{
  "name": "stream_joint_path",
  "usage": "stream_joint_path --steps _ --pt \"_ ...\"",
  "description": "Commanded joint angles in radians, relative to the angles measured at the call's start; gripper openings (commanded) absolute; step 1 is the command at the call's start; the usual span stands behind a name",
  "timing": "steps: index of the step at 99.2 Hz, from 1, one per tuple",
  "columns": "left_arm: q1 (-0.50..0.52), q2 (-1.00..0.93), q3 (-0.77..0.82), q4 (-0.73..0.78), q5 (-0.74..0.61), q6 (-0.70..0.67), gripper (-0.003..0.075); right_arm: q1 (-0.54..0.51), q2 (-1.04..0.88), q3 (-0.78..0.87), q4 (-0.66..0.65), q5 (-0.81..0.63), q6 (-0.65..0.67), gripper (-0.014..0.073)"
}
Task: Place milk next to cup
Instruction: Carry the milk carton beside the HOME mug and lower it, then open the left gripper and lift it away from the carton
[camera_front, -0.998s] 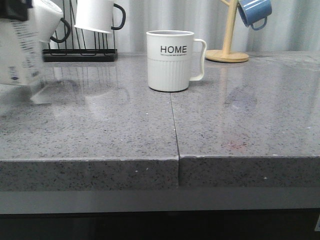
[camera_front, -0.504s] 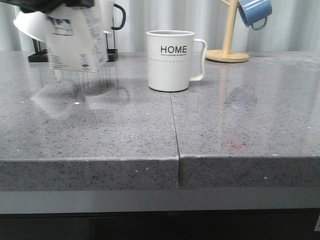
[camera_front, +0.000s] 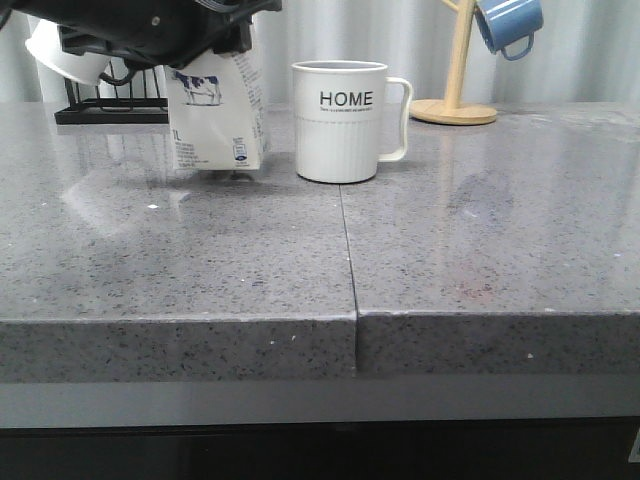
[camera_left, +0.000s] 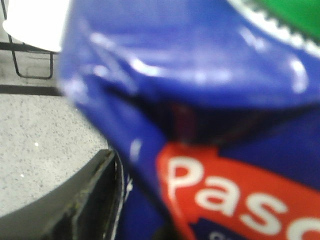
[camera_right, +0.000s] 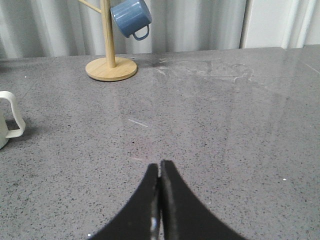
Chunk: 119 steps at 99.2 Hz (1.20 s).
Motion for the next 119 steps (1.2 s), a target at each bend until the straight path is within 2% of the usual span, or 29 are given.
stream_joint_path --steps 1,20,29,41,60,70,90,91,119 --pt "-0.015 -0.062 -0.065 0.04 -0.224 0.001 0.0071 0.0 0.005 -0.028 -0.01 -0.068 -0.003 -0.012" --pt "-0.015 -0.056 -0.062 0.036 -0.219 0.001 0.008 0.0 0.005 -0.028 -0.01 -0.068 -0.003 -0.012" --pt "-0.015 -0.056 -0.058 0.036 -0.199 0.001 0.013 0.0 0.005 -0.028 -0.01 -0.068 -0.003 -0.012" --pt "-0.015 -0.056 -0.053 0.036 -0.158 0.001 0.0261 0.0 0.005 -0.028 -0.01 -0.068 -0.003 -0.012" --pt "-0.015 -0.056 -0.053 0.033 -0.067 0.001 0.0549 0.0 0.005 -0.028 -0.01 -0.068 -0.003 -0.012" --pt "-0.015 -0.056 -0.053 0.025 -0.025 0.001 0.0633 0.0 0.005 -0.028 -0.01 -0.068 -0.003 -0.012" --pt "-0.015 -0.056 -0.042 0.007 0.004 0.001 0.0653 0.0 0.005 -0.028 -0.01 -0.068 -0.003 -0.012" --pt "-0.017 -0.06 0.004 -0.032 0.022 0.001 0.0653 0.0 0.005 -0.028 -0.01 -0.068 -0.003 -0.012" --pt "-0.046 -0.148 0.122 -0.036 0.019 0.001 0.0653 0.0 0.005 -0.028 -0.01 -0.068 -0.003 -0.012"
